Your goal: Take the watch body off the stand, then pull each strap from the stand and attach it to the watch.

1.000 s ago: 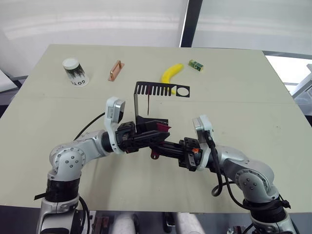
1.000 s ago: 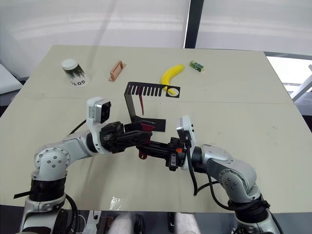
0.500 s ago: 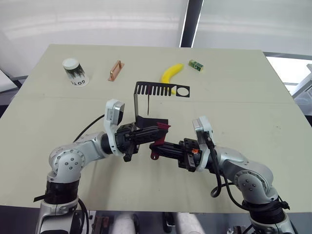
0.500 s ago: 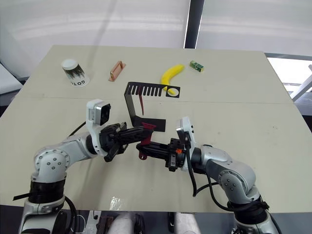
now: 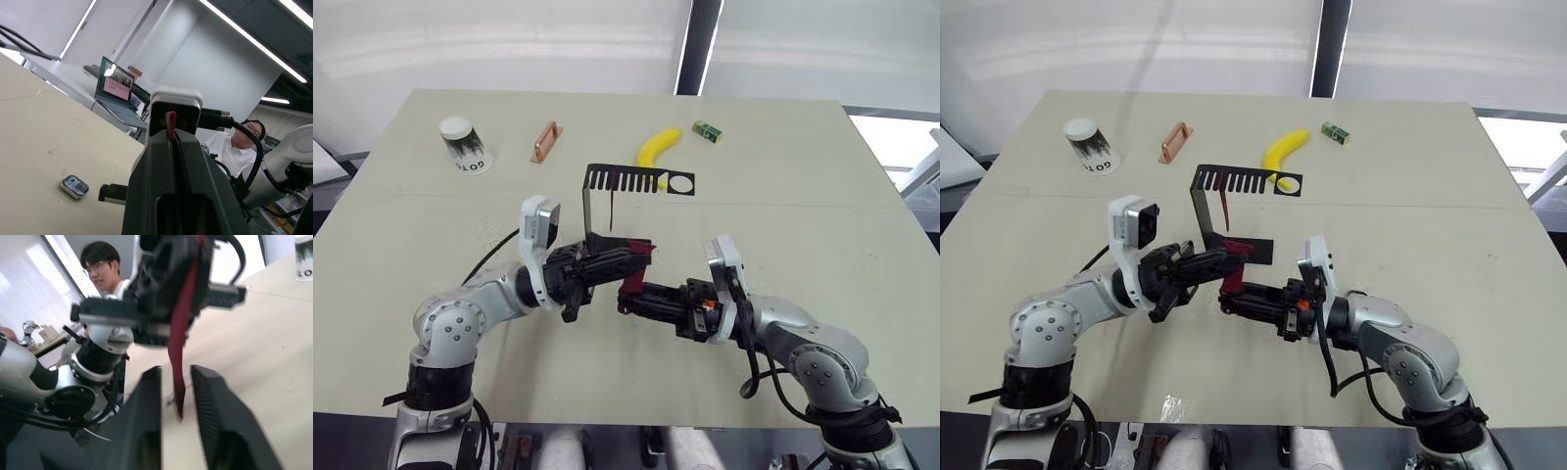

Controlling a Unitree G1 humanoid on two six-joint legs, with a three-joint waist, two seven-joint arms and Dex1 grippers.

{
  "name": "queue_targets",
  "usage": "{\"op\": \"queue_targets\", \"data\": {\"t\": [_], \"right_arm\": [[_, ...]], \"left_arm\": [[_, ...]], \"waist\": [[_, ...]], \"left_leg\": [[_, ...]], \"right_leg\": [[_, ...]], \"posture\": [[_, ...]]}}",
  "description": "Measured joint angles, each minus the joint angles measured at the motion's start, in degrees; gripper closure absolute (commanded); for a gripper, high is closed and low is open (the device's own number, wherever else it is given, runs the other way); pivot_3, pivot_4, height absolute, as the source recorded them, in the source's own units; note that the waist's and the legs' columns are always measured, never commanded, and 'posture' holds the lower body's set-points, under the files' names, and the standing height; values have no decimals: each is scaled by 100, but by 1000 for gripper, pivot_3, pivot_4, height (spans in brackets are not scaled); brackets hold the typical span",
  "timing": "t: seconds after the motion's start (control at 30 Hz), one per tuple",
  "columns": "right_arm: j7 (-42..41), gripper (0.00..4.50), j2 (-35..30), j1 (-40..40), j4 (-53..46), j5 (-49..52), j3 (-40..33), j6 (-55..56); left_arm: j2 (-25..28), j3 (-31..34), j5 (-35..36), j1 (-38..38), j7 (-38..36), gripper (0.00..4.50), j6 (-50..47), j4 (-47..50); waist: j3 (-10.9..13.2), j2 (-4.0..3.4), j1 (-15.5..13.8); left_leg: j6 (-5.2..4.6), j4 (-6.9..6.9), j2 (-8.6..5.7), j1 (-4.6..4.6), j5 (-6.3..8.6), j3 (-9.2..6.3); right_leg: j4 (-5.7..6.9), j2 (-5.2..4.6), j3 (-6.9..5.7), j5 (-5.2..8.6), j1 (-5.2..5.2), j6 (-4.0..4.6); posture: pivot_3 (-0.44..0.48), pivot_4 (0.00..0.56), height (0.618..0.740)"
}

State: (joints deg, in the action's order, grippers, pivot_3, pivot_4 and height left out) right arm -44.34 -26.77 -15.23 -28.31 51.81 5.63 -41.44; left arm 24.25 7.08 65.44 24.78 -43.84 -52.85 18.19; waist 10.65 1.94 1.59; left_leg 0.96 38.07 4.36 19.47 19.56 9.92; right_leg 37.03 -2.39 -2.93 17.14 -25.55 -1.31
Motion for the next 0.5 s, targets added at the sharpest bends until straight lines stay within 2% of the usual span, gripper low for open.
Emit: {"op": "queue_targets", "data": {"t": [0.1, 0.13, 0.17, 0.33, 0.5], "right_arm": [[-1, 652, -437, 260, -136, -5, -361, 8], [-1, 254, -603, 372, -191, -38, -523, 25], [0, 117, -761, 578, -293, -92, -766, 76], [-8, 117, -1214, 2053, -526, -761, -1999, 794], [206, 117, -770, 3206, -422, -1205, -3550, 1653]], "left_arm": [[191, 0, -315, -7, -167, 4500, 348, 68], [302, 18, -445, -39, -236, 4500, 474, 95], [439, 54, -625, -93, -324, 4500, 651, 115], [1107, 261, -1631, -893, -771, 4500, 1637, 75], [1407, 854, -2386, -1619, -1080, 4500, 2711, -537]], "waist": [[1, -1, -3], [1, -1, -3], [1, -1, 0], [2, -3, -8], [2, -4, 3]], "left_leg": [[0, -1, -1, 2, 0, 0], [0, -2, -3, 2, 0, 0], [0, -4, -2, 2, 0, 0], [4, -16, -1, 0, 2, 0], [3, -14, 0, -4, 2, 5]], "right_leg": [[-4, 0, 0, 0, 0, 0], [-7, 0, 0, 0, 0, 0], [-7, 1, 0, 0, 0, 0], [-20, 5, -1, 2, 0, -1], [-19, 3, 4, 1, 2, -3]], "posture": [[0, 150, 729], [0, 150, 729], [0, 150, 729], [0, 150, 729], [0, 150, 729]]}}
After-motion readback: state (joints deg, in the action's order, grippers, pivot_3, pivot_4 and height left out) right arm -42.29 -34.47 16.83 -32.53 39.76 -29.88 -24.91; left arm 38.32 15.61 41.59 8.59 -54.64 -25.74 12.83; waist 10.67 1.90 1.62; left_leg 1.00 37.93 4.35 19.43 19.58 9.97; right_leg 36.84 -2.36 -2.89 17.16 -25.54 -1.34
